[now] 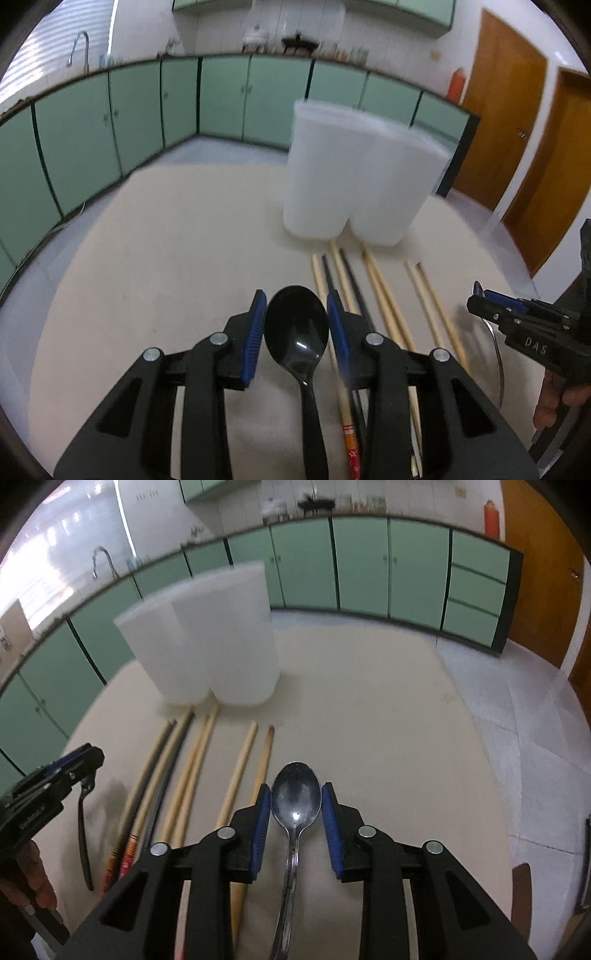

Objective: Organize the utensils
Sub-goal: 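Close the left tool on the black spoon while the right tool grips the silver spoon, then lift both spoons and carry them over the white utensil holder, then open both tools to drop the spoons into the white holder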

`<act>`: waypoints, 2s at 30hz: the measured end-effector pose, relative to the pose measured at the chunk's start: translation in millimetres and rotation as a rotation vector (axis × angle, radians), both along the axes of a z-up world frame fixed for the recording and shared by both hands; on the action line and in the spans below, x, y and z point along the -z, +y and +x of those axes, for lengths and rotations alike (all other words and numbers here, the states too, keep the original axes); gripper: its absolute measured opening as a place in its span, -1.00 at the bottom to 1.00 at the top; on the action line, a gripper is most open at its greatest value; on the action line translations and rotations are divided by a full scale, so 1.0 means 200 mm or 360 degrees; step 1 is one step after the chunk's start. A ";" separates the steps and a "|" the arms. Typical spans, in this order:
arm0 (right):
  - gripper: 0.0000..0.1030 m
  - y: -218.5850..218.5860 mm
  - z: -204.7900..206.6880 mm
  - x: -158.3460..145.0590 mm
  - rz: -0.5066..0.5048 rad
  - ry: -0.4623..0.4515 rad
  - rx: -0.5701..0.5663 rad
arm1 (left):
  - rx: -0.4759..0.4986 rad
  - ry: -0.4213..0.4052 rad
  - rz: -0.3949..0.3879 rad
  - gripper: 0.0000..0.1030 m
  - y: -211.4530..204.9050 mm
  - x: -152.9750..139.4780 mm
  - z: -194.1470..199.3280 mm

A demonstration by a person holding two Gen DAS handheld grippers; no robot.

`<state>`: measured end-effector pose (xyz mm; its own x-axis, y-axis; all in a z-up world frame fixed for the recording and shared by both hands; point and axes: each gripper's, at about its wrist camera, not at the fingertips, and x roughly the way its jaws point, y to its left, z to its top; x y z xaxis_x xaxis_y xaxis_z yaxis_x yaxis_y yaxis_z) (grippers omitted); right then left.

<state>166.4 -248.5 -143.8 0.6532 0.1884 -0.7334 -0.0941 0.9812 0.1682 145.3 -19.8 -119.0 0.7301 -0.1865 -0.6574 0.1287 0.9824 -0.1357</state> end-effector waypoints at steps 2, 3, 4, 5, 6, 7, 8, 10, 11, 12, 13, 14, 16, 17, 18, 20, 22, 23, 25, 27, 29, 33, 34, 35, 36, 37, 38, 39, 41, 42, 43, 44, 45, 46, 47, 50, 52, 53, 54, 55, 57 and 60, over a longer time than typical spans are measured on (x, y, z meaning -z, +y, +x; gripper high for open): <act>-0.46 -0.01 -0.04 -0.04 0.0024 -0.0072 0.0010 | -0.0002 -0.0058 -0.0017 -0.37 0.00 -0.01 -0.04; -0.46 -0.02 -0.04 -0.05 0.0030 -0.0094 0.0014 | -0.0006 -0.0085 -0.0029 -0.37 0.00 -0.02 -0.05; -0.46 -0.03 -0.06 -0.07 0.0036 -0.0118 0.0015 | -0.0010 -0.0109 -0.0038 -0.37 0.00 -0.03 -0.07; -0.46 -0.03 -0.06 -0.09 0.0037 -0.0151 0.0011 | -0.0013 -0.0139 -0.0048 -0.37 -0.01 -0.04 -0.08; -0.46 -0.04 -0.07 -0.11 0.0034 -0.0177 0.0009 | -0.0009 -0.0158 -0.0058 -0.37 0.07 -0.07 -0.07; -0.46 -0.04 -0.07 -0.13 0.0037 -0.0205 0.0006 | -0.0007 -0.0185 -0.0061 -0.37 0.06 -0.08 -0.08; -0.46 -0.05 -0.07 -0.15 0.0043 -0.0222 0.0005 | -0.0002 -0.0203 -0.0064 -0.37 0.08 -0.11 -0.08; -0.46 -0.06 -0.06 -0.18 0.0058 -0.0250 0.0005 | 0.0001 -0.0237 -0.0063 -0.37 0.09 -0.13 -0.07; -0.46 -0.06 -0.06 -0.20 0.0070 -0.0263 0.0006 | 0.0000 -0.0250 -0.0065 -0.37 0.10 -0.14 -0.07; -0.46 -0.07 -0.06 -0.21 0.0080 -0.0273 0.0005 | -0.0002 -0.0265 -0.0069 -0.37 0.10 -0.15 -0.07; -0.46 -0.07 -0.07 -0.23 0.0088 -0.0285 0.0003 | -0.0002 -0.0279 -0.0071 -0.37 0.10 -0.16 -0.07; -0.46 -0.08 -0.06 -0.25 0.0100 -0.0304 0.0002 | -0.0003 -0.0291 -0.0068 -0.37 0.10 -0.17 -0.07; -0.46 -0.08 -0.08 -0.28 0.0117 -0.0341 0.0002 | 0.0001 -0.0320 -0.0073 -0.37 0.09 -0.20 -0.06; -0.46 -0.08 -0.08 -0.31 0.0129 -0.0369 0.0002 | -0.0001 -0.0330 -0.0079 -0.37 0.10 -0.21 -0.07; -0.46 -0.09 -0.08 -0.33 0.0139 -0.0391 -0.0001 | -0.0006 -0.0346 -0.0089 -0.37 0.10 -0.23 -0.07; -0.46 -0.10 -0.08 -0.38 0.0157 -0.0429 -0.0007 | -0.0009 -0.0376 -0.0109 -0.37 0.12 -0.28 -0.07; -0.46 -0.12 -0.08 -0.43 0.0180 -0.0465 -0.0016 | -0.0006 -0.0418 -0.0125 -0.37 0.13 -0.34 -0.07; -0.46 -0.13 -0.07 -0.46 0.0202 -0.0487 -0.0024 | -0.0002 -0.0438 -0.0134 -0.37 0.12 -0.37 -0.07; -0.46 -0.13 -0.05 -0.54 0.0236 -0.0540 -0.0046 | 0.0015 -0.0502 -0.0154 -0.37 0.11 -0.45 -0.05; -0.46 -0.13 -0.03 -0.61 0.0246 -0.0591 -0.0075 | 0.0041 -0.0562 -0.0193 -0.37 0.10 -0.53 -0.01; -0.46 -0.13 0.01 -0.69 0.0268 -0.0640 -0.0103 | 0.0055 -0.0602 -0.0230 -0.37 0.10 -0.60 0.03; -0.46 -0.08 0.13 -0.85 0.0253 -0.0751 -0.0159 | 0.0075 -0.0729 -0.0260 -0.37 0.05 -0.76 0.20; -0.46 -0.07 0.15 -0.87 0.0252 -0.0765 -0.0166 | 0.0080 -0.0759 -0.0252 -0.37 0.03 -0.79 0.25; -0.46 -0.05 0.20 -0.89 0.0258 -0.0779 -0.0171 | 0.0084 -0.0782 -0.0256 -0.37 0.02 -0.82 0.30; -0.46 -0.03 0.23 -0.91 0.0268 -0.0788 -0.0173 | 0.0089 -0.0794 -0.0267 -0.37 0.00 -0.84 0.34; -0.46 -0.02 0.29 -0.92 0.0280 -0.0796 -0.0172 | 0.0091 -0.0812 -0.0276 -0.37 -0.01 -0.86 0.40; -0.46 0.00 0.33 -0.93 0.0286 -0.0801 -0.0170 | 0.0086 -0.0838 -0.0261 -0.37 -0.04 -0.87 0.45; -0.46 0.01 0.37 -0.93 0.0282 -0.0806 -0.0165 | 0.0082 -0.0853 -0.0252 -0.37 -0.05 -0.88 0.48; -0.46 0.04 0.46 -0.90 0.0275 -0.0820 -0.0159 | 0.0079 -0.0873 -0.0259 -0.37 -0.06 -0.88 0.54; -0.46 0.05 0.50 -0.88 0.0283 -0.0824 -0.0156 | 0.0075 -0.0879 -0.0260 -0.37 -0.08 -0.86 0.59; -0.46 0.06 0.53 -0.86 0.0290 -0.0831 -0.0151 | 0.0072 -0.0881 -0.0255 -0.37 -0.09 -0.85 0.62; -0.46 0.07 0.56 -0.84 0.0291 -0.0835 -0.0143 | 0.0069 -0.0878 -0.0239 -0.37 -0.10 -0.83 0.65; -0.46 0.08 0.59 -0.82 0.0279 -0.0836 -0.0128 | 0.0064 -0.0862 -0.0213 -0.37 -0.12 -0.80 0.70; -0.46 0.10 0.63 -0.78 0.0248 -0.0833 -0.0110 | 0.0057 -0.0851 -0.0199 -0.37 -0.13 -0.78 0.73; -0.46 0.11 0.65 -0.76 0.0234 -0.0824 -0.0106 | 0.0047 -0.0832 -0.0196 -0.37 -0.13 -0.75 0.75; -0.46 0.16 0.71 -0.67 0.0211 -0.0772 -0.0118 | 0.0007 -0.0768 -0.0203 -0.37 -0.12 -0.66 0.80; -0.46 0.19 0.72 -0.61 0.0187 -0.0746 -0.0131 | -0.0003 -0.0740 -0.0194 -0.37 -0.11 -0.60 0.81; -0.46 0.20 0.73 -0.58 0.0185 -0.0729 -0.0138 | -0.0003 -0.0722 -0.0181 -0.36 -0.11 -0.57 0.82; -0.46 0.20 0.73 -0.55 0.0194 -0.0704 -0.0142 | -0.0002 -0.0708 -0.0174 -0.36 -0.11 -0.55 0.82; -0.46 0.21 0.73 -0.53 0.0202 -0.0685 -0.0144 | 0.0000 -0.0686 -0.0172 -0.36 -0.10 -0.52 0.82; -0.45 0.20 0.74 -0.49 0.0212 -0.0654 -0.0147 | 0.0003 -0.0655 -0.0169 -0.34 -0.09 -0.48 0.82; -0.44 0.19 0.72 -0.44 0.0248 -0.0596 -0.0148 | -0.0002 -0.0616 -0.0163 -0.13 -0.07 -0.43 0.79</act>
<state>311.4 -211.5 -56.8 0.8444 0.3493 -0.4061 -0.2644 0.9311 0.2512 304.2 -32.9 -33.6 0.9205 -0.2356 -0.3118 0.1882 0.9665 -0.1746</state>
